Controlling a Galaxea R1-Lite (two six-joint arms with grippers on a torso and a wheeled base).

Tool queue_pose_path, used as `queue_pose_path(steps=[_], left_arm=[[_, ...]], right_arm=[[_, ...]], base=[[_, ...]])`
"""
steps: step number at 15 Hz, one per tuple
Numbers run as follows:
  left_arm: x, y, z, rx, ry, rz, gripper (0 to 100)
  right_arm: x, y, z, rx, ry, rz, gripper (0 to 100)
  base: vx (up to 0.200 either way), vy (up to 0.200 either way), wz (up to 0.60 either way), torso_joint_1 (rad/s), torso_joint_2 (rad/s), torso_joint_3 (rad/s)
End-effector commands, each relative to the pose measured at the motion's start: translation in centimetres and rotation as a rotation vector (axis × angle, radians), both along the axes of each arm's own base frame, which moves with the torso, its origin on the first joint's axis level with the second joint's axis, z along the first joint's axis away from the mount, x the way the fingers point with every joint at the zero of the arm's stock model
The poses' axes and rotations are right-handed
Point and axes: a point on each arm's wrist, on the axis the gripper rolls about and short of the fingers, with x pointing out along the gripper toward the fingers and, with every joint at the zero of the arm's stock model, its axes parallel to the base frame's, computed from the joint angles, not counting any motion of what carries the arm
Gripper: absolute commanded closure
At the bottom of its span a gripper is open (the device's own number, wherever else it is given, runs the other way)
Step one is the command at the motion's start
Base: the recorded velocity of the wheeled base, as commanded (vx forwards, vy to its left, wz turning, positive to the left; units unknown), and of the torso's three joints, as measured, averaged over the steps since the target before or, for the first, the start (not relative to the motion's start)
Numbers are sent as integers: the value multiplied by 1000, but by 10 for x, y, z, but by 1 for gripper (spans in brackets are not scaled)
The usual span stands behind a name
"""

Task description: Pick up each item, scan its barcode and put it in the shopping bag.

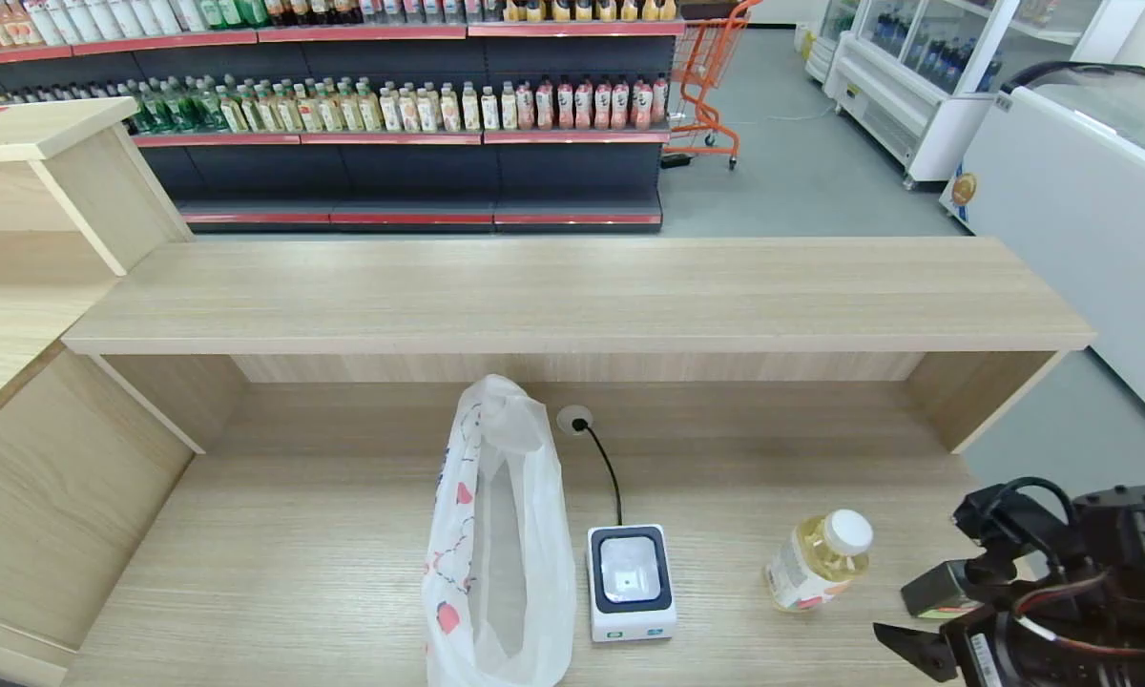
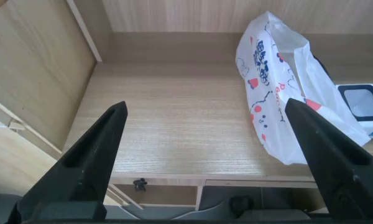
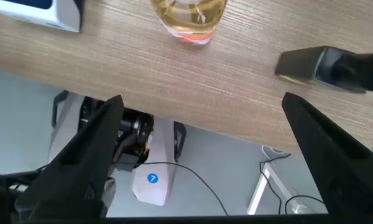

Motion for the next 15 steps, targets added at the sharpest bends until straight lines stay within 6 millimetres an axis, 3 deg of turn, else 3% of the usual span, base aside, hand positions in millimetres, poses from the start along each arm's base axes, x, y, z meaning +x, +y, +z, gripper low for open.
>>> queue_pose_path(steps=[1,10,15], left_arm=[[0,0,0,0,0,0,0],[0,0,0,0,0,0,0],[0,0,0,0,0,0,0]], right_arm=[[24,12,-44,-65,115,2,0],[66,37,-88,-26,-23,43,0],[78,50,-107,11,-120,70,0]], base=[[0,0,0,0,0,0],[0,0,0,0,0,0],[0,0,0,0,0,0]])
